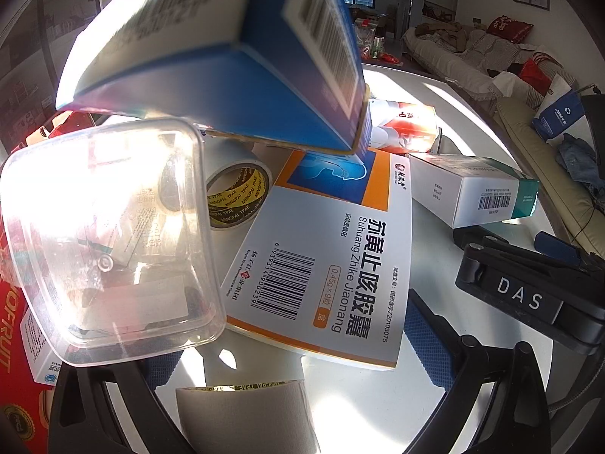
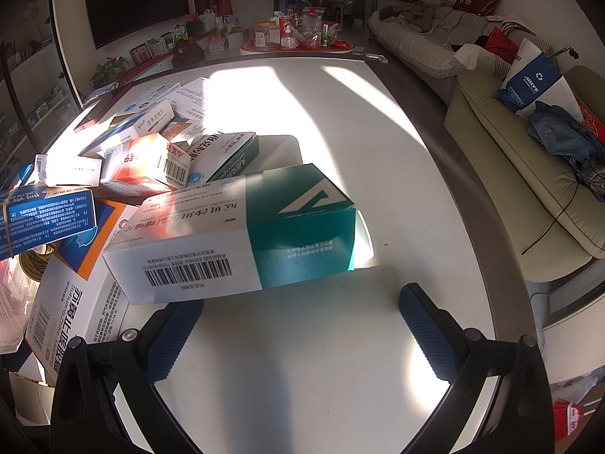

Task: Organize objects

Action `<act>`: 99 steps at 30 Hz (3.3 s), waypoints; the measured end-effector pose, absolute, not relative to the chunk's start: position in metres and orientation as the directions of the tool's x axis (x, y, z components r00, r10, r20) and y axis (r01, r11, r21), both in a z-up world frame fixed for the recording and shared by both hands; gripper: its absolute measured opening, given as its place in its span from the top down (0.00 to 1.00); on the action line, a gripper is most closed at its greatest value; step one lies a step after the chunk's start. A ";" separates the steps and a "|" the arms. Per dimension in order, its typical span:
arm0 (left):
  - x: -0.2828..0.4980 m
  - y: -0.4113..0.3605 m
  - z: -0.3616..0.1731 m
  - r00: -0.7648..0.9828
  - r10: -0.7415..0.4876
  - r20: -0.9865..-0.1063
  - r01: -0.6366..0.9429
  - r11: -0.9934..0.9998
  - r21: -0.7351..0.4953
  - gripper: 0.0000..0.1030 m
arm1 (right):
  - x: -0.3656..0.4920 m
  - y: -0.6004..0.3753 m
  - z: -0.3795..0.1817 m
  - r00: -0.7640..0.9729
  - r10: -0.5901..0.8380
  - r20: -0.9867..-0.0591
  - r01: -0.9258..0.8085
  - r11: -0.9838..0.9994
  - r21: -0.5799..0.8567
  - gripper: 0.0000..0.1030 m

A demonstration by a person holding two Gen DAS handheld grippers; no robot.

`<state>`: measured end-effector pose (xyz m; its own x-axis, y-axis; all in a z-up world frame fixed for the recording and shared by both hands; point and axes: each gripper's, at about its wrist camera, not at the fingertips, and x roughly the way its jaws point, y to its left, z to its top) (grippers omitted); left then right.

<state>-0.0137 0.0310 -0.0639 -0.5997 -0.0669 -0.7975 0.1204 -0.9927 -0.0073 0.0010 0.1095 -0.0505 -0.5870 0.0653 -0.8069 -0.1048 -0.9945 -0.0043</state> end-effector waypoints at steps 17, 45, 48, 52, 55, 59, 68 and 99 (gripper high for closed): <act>-0.013 0.031 -0.063 -0.600 -0.067 -0.797 0.120 -0.993 -0.007 0.00 | 0.001 0.109 -0.051 -0.587 0.066 -0.807 -0.105 -0.994 -0.004 0.00; -0.011 0.033 -0.064 -0.600 -0.062 -0.798 0.107 -0.994 -0.004 0.00 | 0.013 0.115 -0.049 -0.586 0.063 -0.808 -0.116 -0.993 0.007 0.00; -0.009 0.036 -0.065 -0.601 -0.053 -0.797 0.091 -0.996 -0.002 0.00 | 0.028 0.130 -0.048 -0.587 0.101 -0.803 -0.198 -0.980 0.021 0.00; -0.009 0.035 -0.068 -0.599 -0.044 -0.800 0.082 -0.997 -0.006 0.00 | 0.037 0.132 -0.049 -0.573 0.137 -0.808 -0.226 -0.974 -0.004 0.00; -0.005 0.032 -0.069 -0.552 -0.016 -0.834 0.049 -0.999 -0.013 0.00 | 0.037 0.133 -0.048 -0.567 0.126 -0.814 -0.211 -0.978 -0.004 0.00; 0.034 0.029 -0.061 -0.542 0.094 -0.835 -0.050 -0.996 -0.080 0.00 | 0.047 0.141 -0.046 -0.534 0.088 -0.841 -0.194 -0.981 0.021 0.00; 0.113 -0.014 0.017 -0.708 0.221 -0.670 -0.210 -0.973 -0.099 0.00 | 0.104 0.161 0.004 -0.692 -0.113 -0.713 -0.172 -0.933 0.316 0.00; 0.082 -0.136 0.059 -0.721 0.272 -0.638 -0.052 -0.939 -0.341 0.00 | -0.042 -0.037 0.007 -0.160 -0.284 -0.945 -0.109 -0.947 0.303 0.22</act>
<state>0.0823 -0.1360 0.0593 -0.7209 0.2717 -0.6376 -0.0519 -0.9385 -0.3413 -0.0419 -0.0372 0.0073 -0.1602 -0.2836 -0.9455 -0.1091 -0.9469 0.3025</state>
